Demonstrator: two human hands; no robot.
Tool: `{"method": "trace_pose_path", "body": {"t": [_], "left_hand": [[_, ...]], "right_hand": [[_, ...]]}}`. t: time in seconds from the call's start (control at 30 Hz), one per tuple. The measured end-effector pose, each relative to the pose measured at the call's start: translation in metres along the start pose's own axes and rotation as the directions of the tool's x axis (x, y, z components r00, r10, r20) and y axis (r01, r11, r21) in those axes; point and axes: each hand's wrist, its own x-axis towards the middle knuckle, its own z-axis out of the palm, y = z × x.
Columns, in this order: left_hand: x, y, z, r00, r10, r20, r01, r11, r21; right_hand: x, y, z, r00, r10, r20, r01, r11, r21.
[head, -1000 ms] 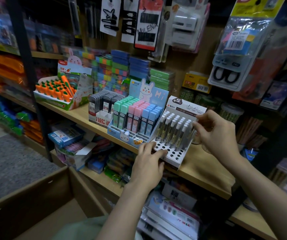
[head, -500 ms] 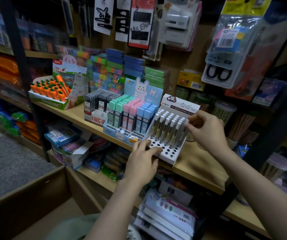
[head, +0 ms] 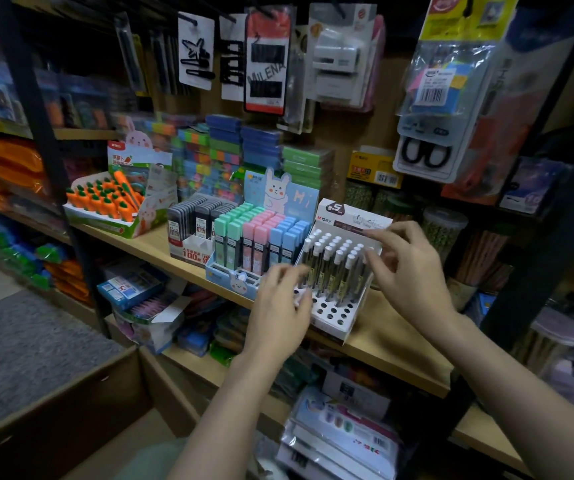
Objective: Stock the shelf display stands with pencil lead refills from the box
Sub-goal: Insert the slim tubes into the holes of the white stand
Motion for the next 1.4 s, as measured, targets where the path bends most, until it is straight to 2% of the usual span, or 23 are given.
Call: {"method": "trace_pose_path", "body": {"t": [0.03, 0.1, 0.23, 0.3, 0.37, 0.53, 0.73, 0.8, 0.87, 0.97, 1.03, 1.1, 1.27, 1.4], "left_hand": [[0.011, 0.007, -0.006, 0.998, 0.046, -0.044, -0.046, 0.999, 0.005], [0.035, 0.017, -0.016, 0.987, 0.157, -0.019, -0.155, 0.986, 0.060], [0.066, 0.019, -0.025, 0.930, 0.249, 0.270, -0.307, 0.930, 0.201], [0.070, 0.011, -0.025, 0.874, 0.279, 0.399, -0.400, 0.878, 0.262], [0.071, 0.006, -0.023, 0.838, 0.287, 0.464, -0.443, 0.855, 0.270], [0.073, 0.006, -0.023, 0.828, 0.334, 0.450, -0.479, 0.839, 0.258], [0.082, 0.013, -0.031, 0.824, 0.270, 0.498, -0.416, 0.885, 0.209], [0.091, 0.009, -0.048, 0.859, 0.263, 0.440, -0.365, 0.917, 0.164], [0.101, -0.010, -0.076, 0.923, 0.257, 0.288, -0.318, 0.929, 0.190], [0.113, -0.064, -0.125, 0.981, 0.111, 0.160, -0.162, 0.922, 0.351], [0.119, -0.103, -0.153, 0.981, -0.085, 0.171, -0.002, 0.892, 0.453], [0.123, -0.137, -0.171, 0.961, -0.198, 0.195, 0.069, 0.849, 0.525], [0.144, -0.172, -0.167, 0.938, -0.162, 0.305, -0.030, 0.841, 0.540], [0.156, -0.183, -0.153, 0.889, -0.149, 0.433, -0.115, 0.843, 0.526]], "right_hand": [[0.001, -0.004, 0.000, 0.998, -0.058, 0.031, 0.058, 0.998, 0.019], [0.006, -0.010, 0.003, 0.976, -0.116, 0.185, 0.114, 0.993, 0.023], [0.010, -0.014, 0.012, 0.919, -0.149, 0.364, 0.169, 0.985, -0.023], [0.005, -0.009, 0.017, 0.899, -0.141, 0.414, 0.179, 0.983, -0.052], [0.001, -0.003, 0.023, 0.898, -0.135, 0.420, 0.183, 0.980, -0.076], [0.005, -0.002, 0.022, 0.897, -0.134, 0.421, 0.192, 0.976, -0.100], [0.017, -0.011, 0.008, 0.838, -0.133, 0.529, 0.210, 0.974, -0.088], [0.042, -0.021, 0.001, 0.842, -0.149, 0.518, 0.184, 0.983, -0.015], [0.071, -0.039, 0.011, 0.854, -0.196, 0.483, 0.201, 0.979, 0.042], [0.115, -0.081, 0.055, 0.767, -0.279, 0.578, 0.255, 0.959, 0.125], [0.139, -0.108, 0.089, 0.680, -0.300, 0.669, 0.280, 0.950, 0.142], [0.157, -0.126, 0.121, 0.612, -0.319, 0.723, 0.311, 0.938, 0.151], [0.182, -0.147, 0.180, 0.451, -0.238, 0.860, 0.338, 0.937, 0.083], [0.185, -0.139, 0.199, 0.375, -0.168, 0.912, 0.363, 0.932, 0.023]]}}
